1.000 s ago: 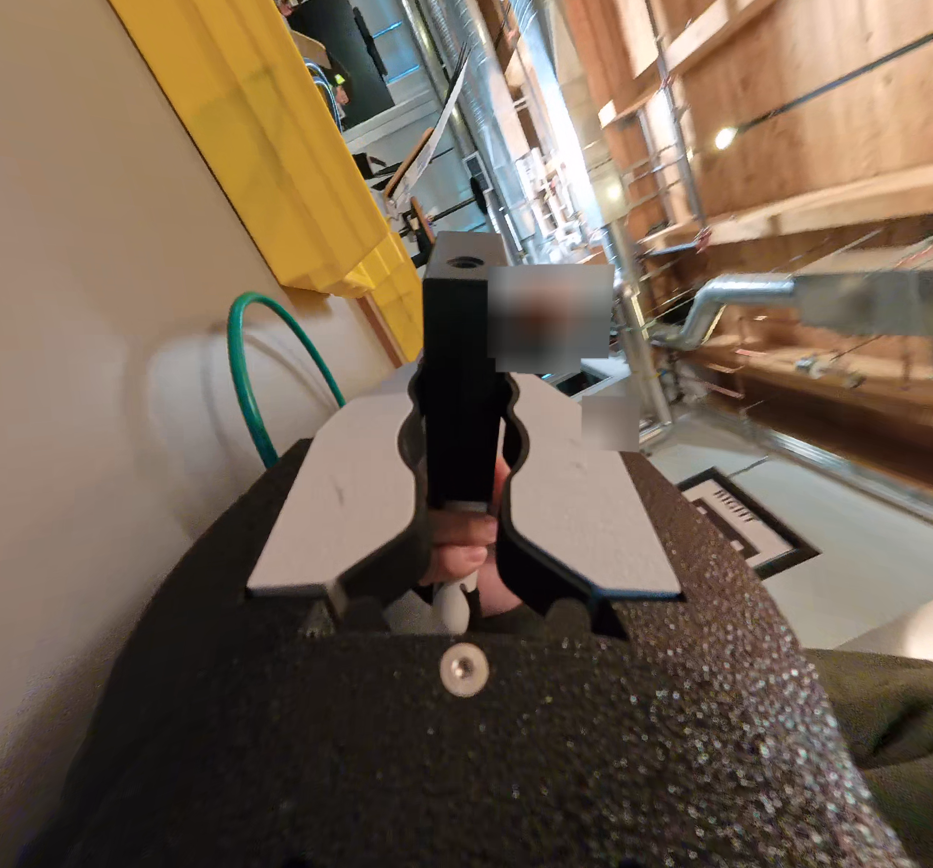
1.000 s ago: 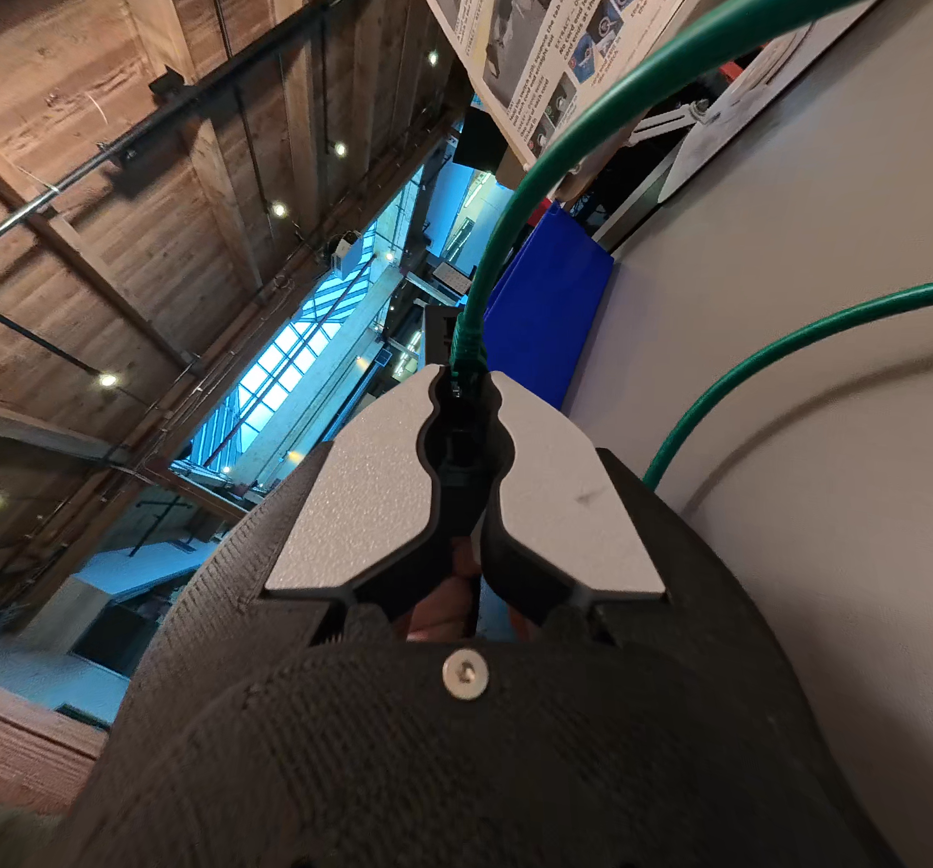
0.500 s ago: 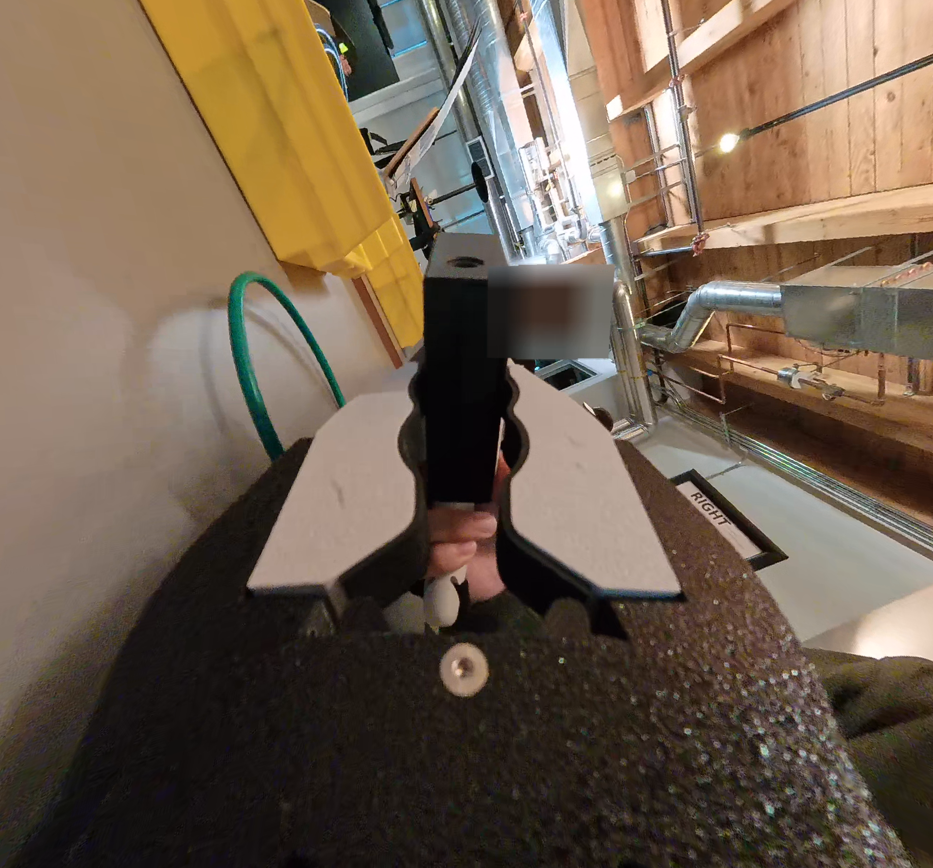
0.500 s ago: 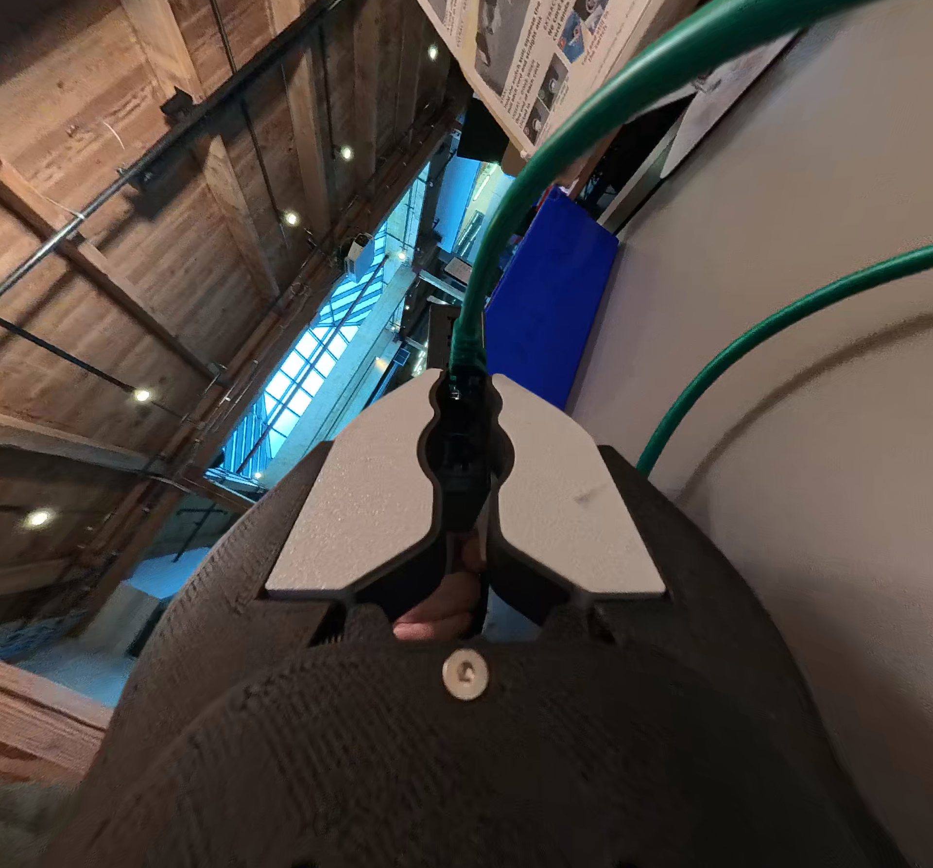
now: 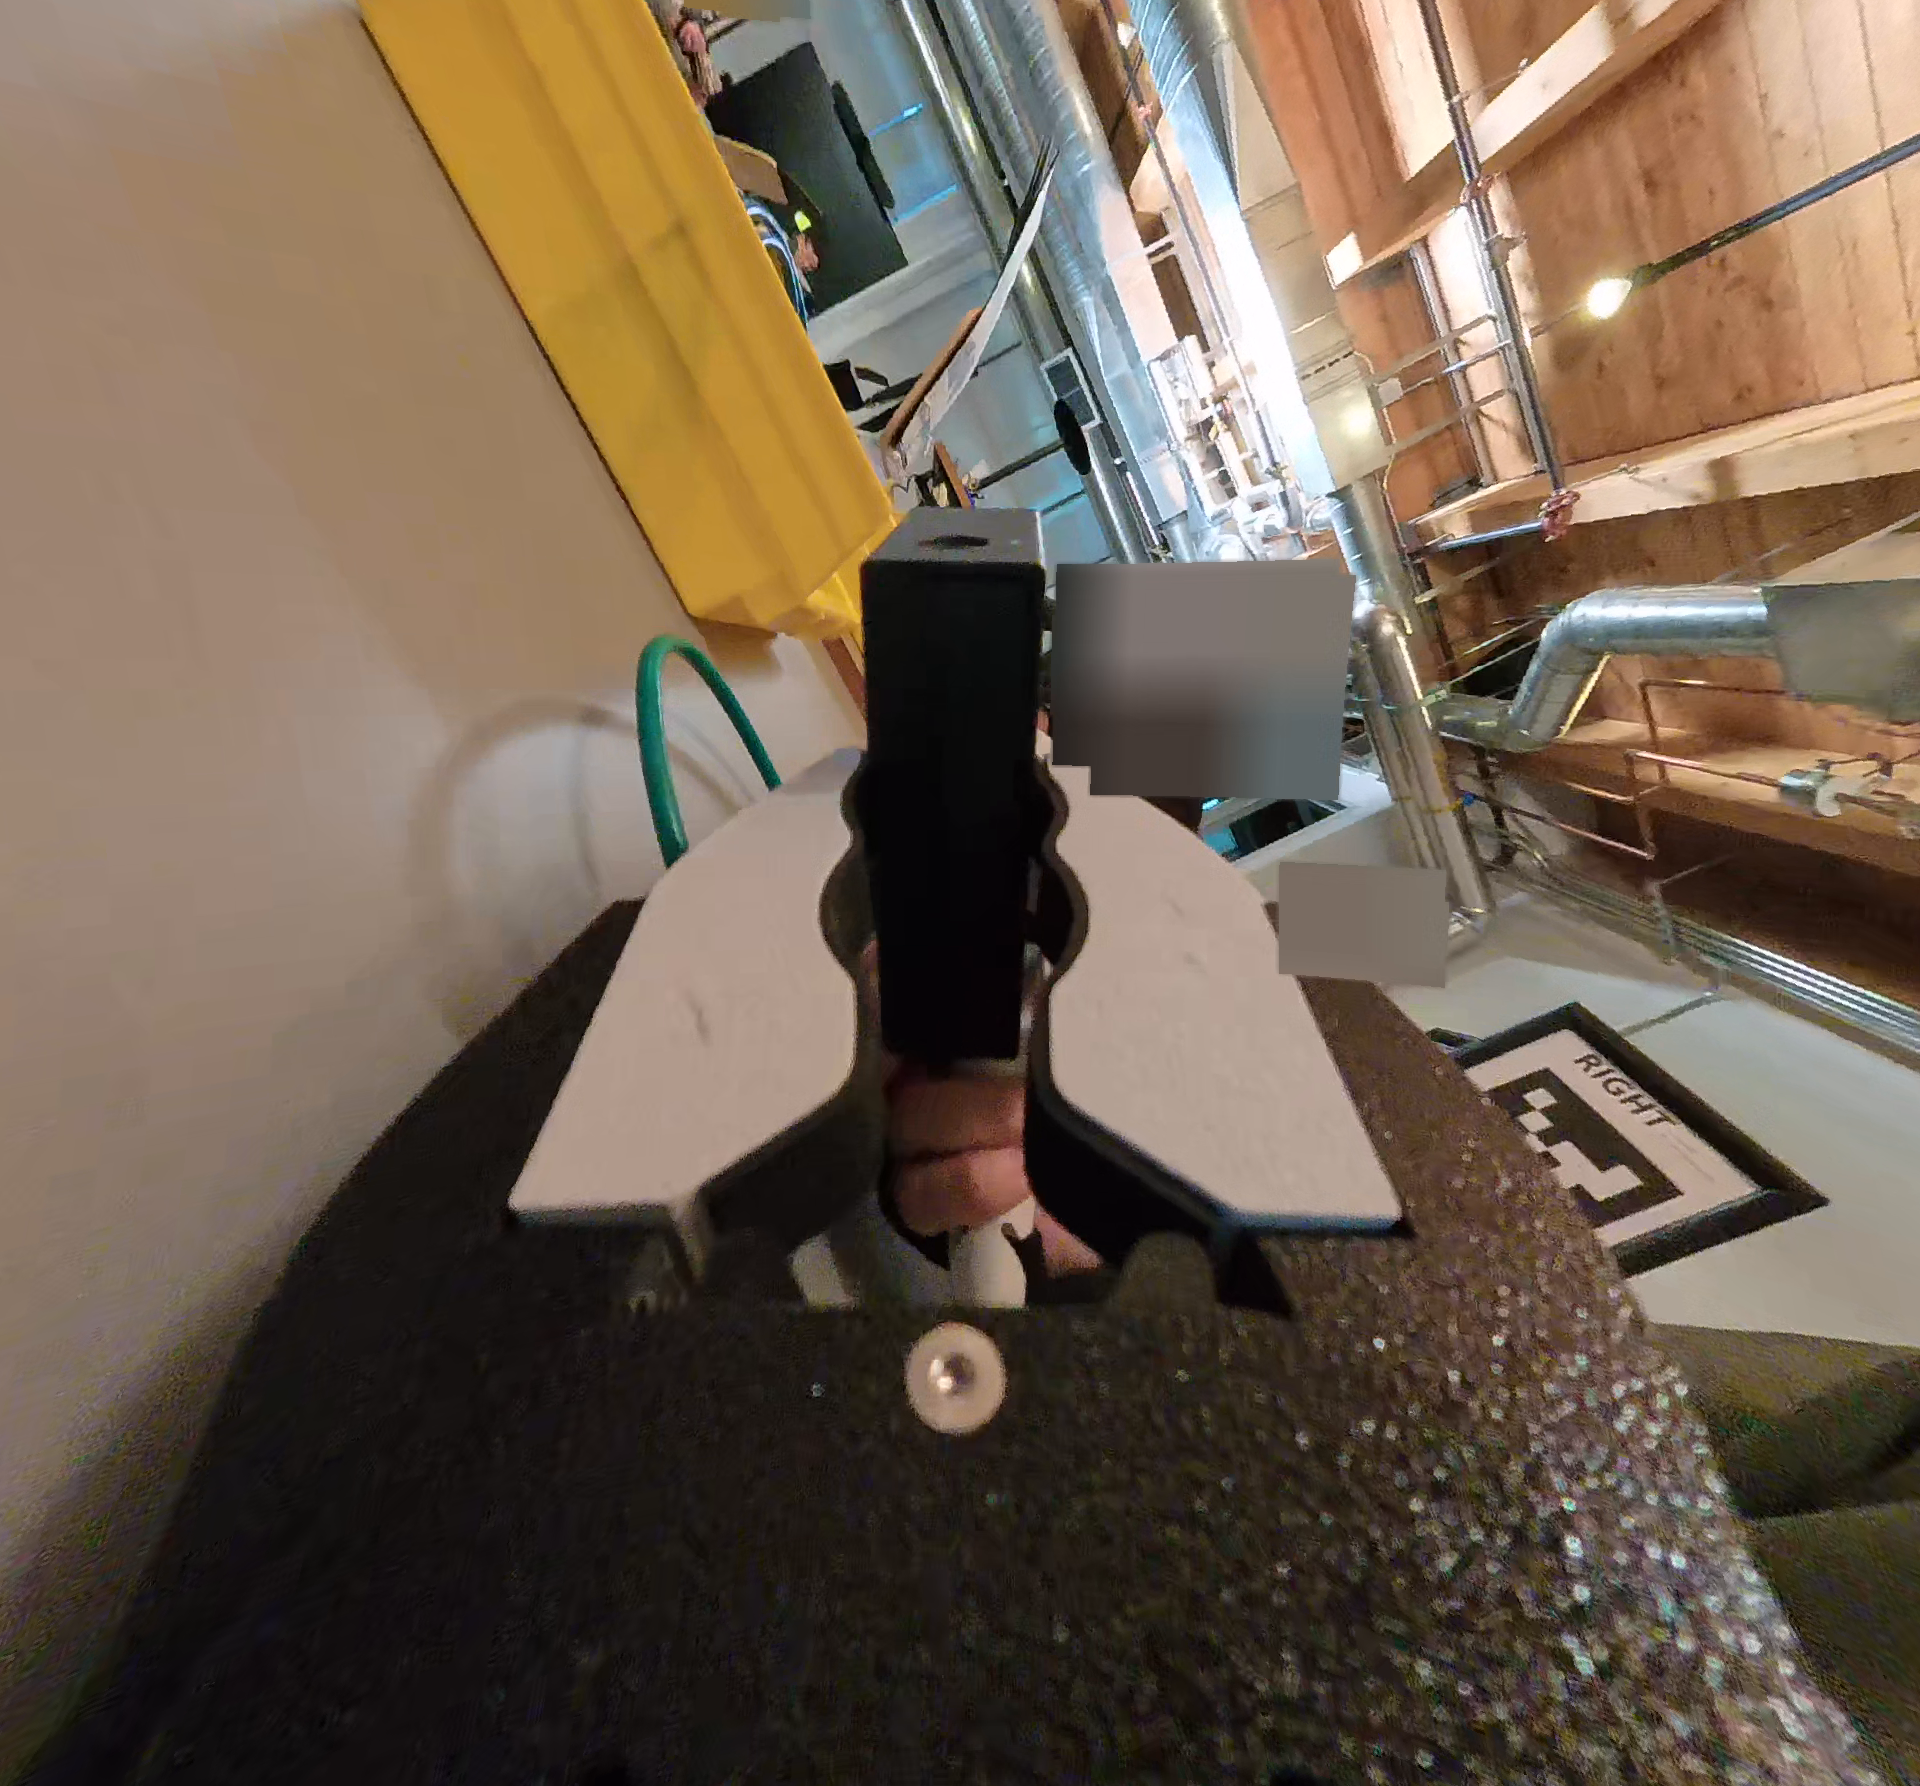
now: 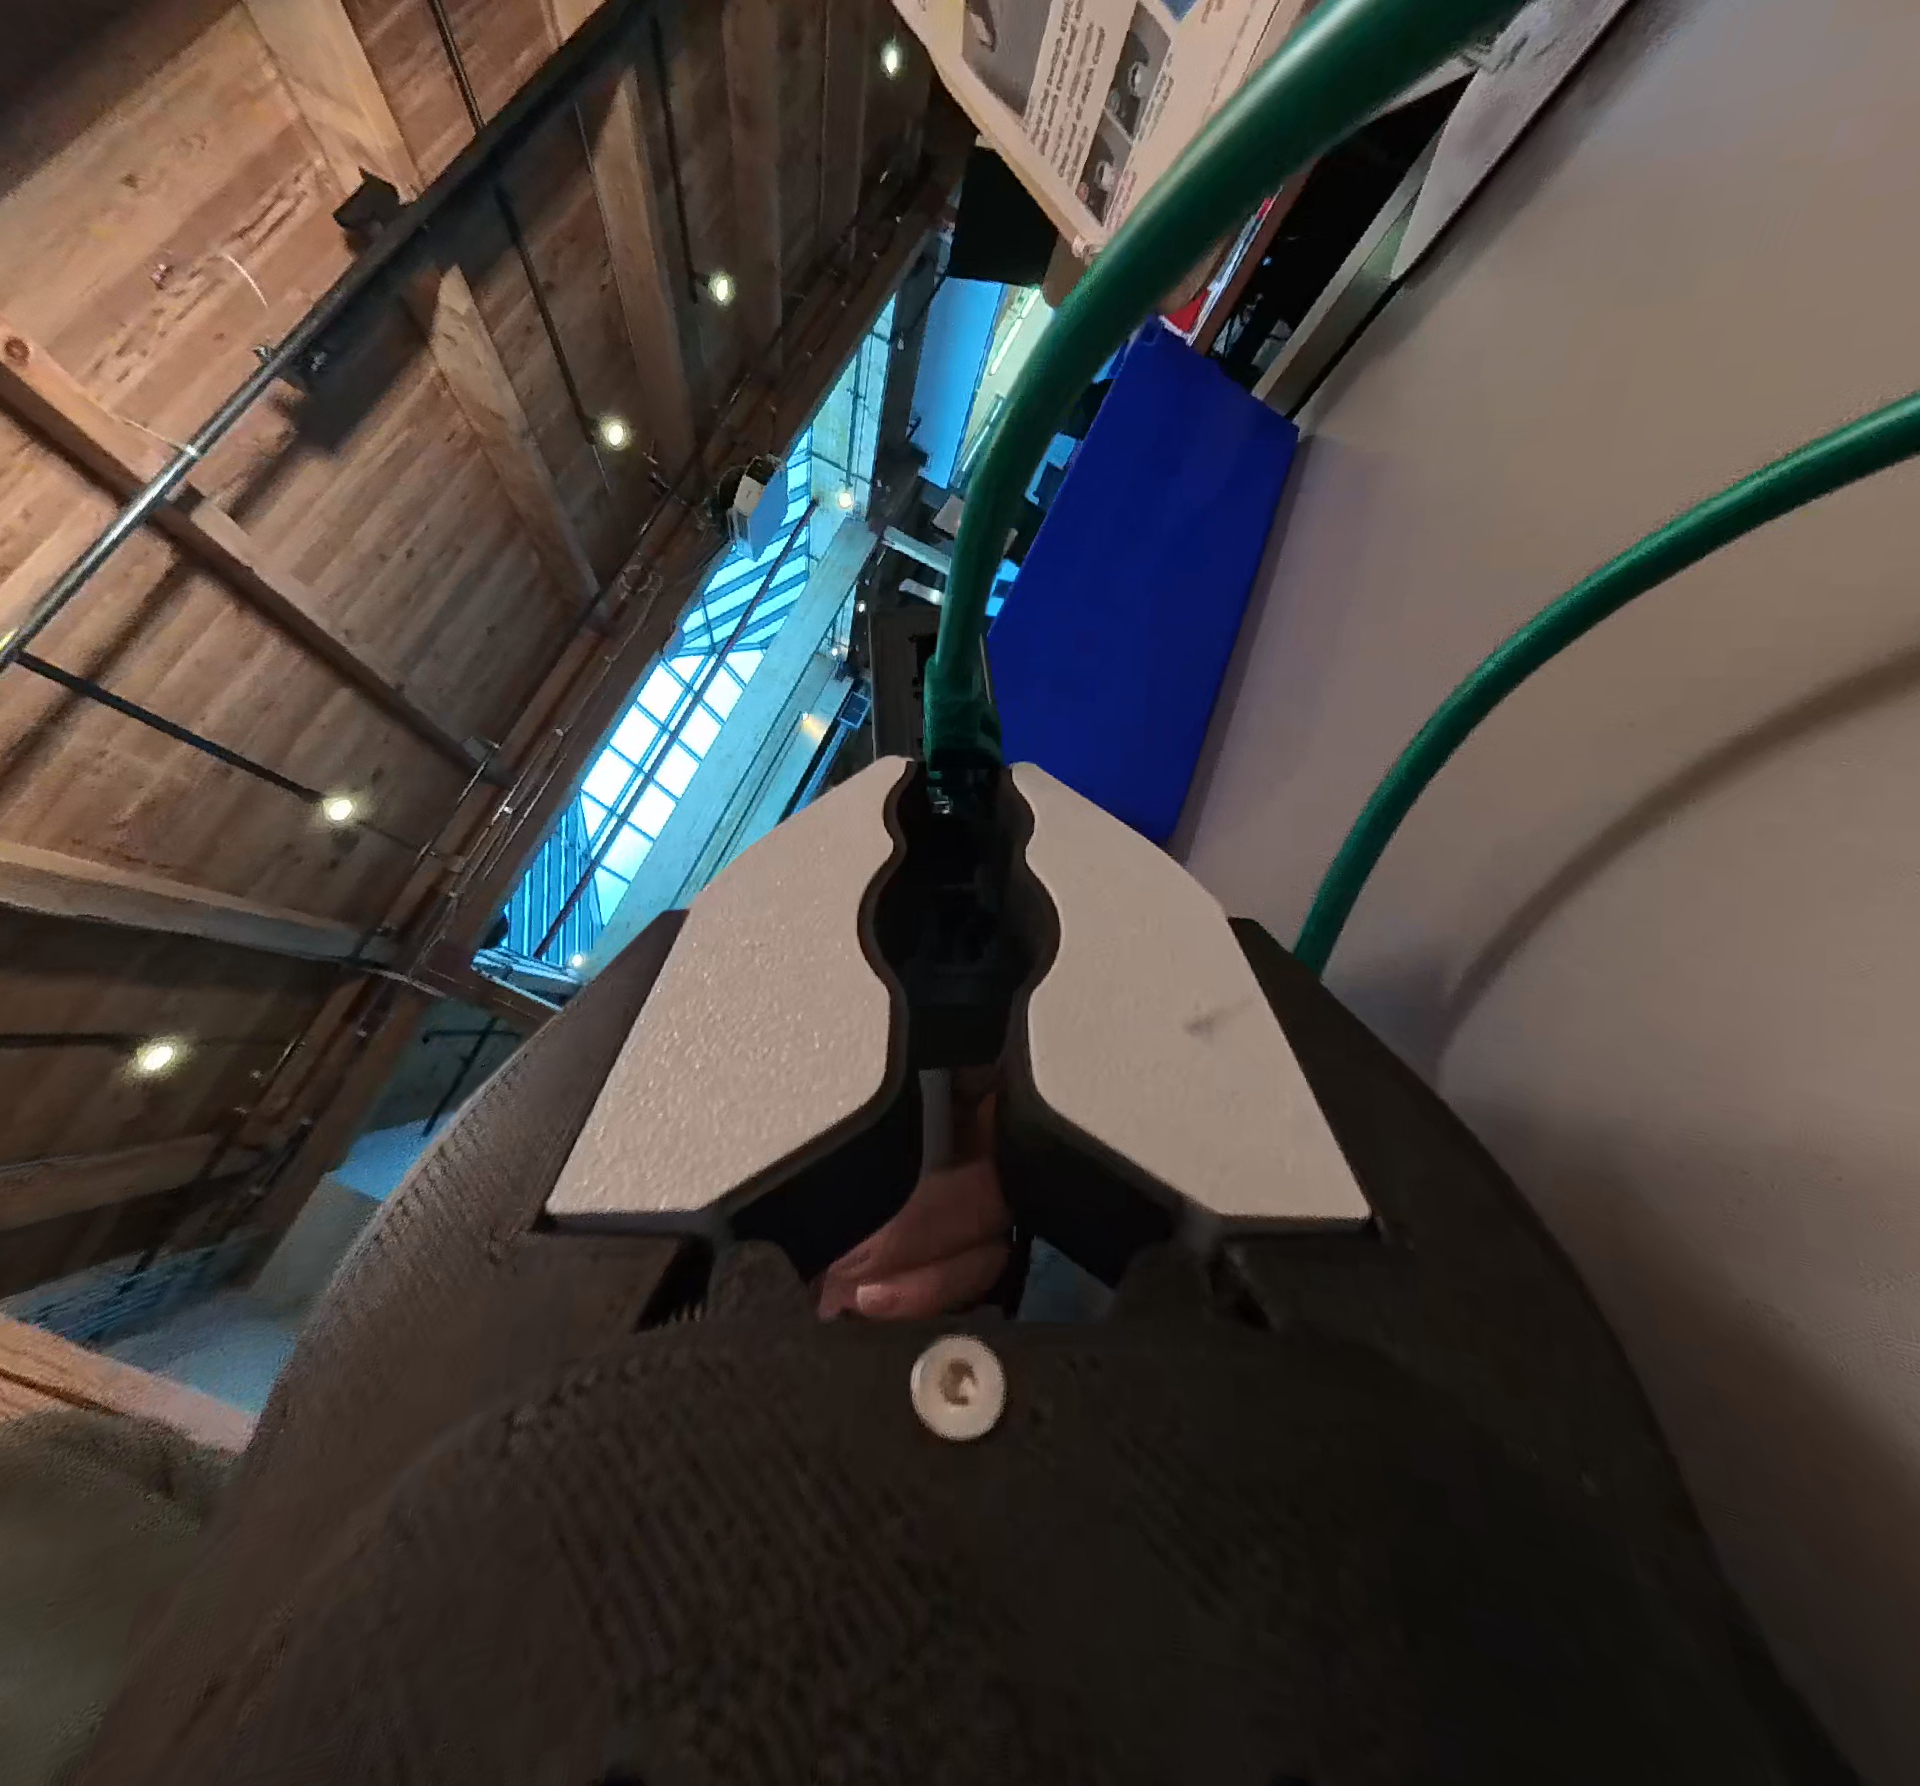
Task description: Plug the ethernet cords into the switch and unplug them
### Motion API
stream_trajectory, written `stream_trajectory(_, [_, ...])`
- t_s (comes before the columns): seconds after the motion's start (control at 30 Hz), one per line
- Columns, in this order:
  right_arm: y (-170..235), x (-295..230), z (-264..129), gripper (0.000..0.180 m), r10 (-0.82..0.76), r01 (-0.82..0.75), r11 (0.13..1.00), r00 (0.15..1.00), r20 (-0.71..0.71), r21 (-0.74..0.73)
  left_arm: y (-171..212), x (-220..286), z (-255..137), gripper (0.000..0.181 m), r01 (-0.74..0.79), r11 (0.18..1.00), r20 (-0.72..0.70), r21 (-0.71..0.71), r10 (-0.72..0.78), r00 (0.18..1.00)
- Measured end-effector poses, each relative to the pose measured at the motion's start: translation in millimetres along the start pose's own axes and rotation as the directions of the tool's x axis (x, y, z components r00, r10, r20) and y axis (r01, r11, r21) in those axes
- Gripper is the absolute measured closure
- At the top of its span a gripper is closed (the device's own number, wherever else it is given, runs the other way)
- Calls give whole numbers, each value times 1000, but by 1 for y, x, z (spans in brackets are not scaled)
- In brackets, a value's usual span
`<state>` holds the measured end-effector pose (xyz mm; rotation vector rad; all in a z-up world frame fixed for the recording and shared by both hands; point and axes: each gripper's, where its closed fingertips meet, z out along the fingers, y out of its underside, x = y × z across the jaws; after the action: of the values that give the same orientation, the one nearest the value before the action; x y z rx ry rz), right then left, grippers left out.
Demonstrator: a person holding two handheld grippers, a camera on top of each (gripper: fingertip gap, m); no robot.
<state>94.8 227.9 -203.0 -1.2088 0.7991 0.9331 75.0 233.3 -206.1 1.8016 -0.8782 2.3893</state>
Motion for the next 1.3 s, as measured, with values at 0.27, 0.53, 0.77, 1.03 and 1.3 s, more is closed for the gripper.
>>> stream_trajectory(0.27, [6, -1, 2, 167, -71, 70, 996, 997, -15, -61, 1, -1, -5, 154, 28, 997, -26, 73, -26, 999])
stream_trajectory(0.53, [13, 7, 13, 167, 23, -26, 996, 999, -33, -85, -4, -10, -15, 154, 38, 998, 8, 44, -38, 999])
stream_trajectory(0.77, [-8, 3, 23, 167, 29, -29, 1000, 999, -26, -10, -14, -5, -1, 154, 41, 999, -49, 29, -40, 998])
stream_trajectory(1.03, [-22, 4, 15, 167, -10, 10, 1000, 998, -65, 11, -1, -3, 16, 154, 57, 997, -79, -50, -61, 995])
stream_trajectory(1.3, [-14, 10, 5, 168, -159, 160, 987, 982, -102, 6, -2, -9, 13, 154, 25, 999, -49, -48, -28, 998])
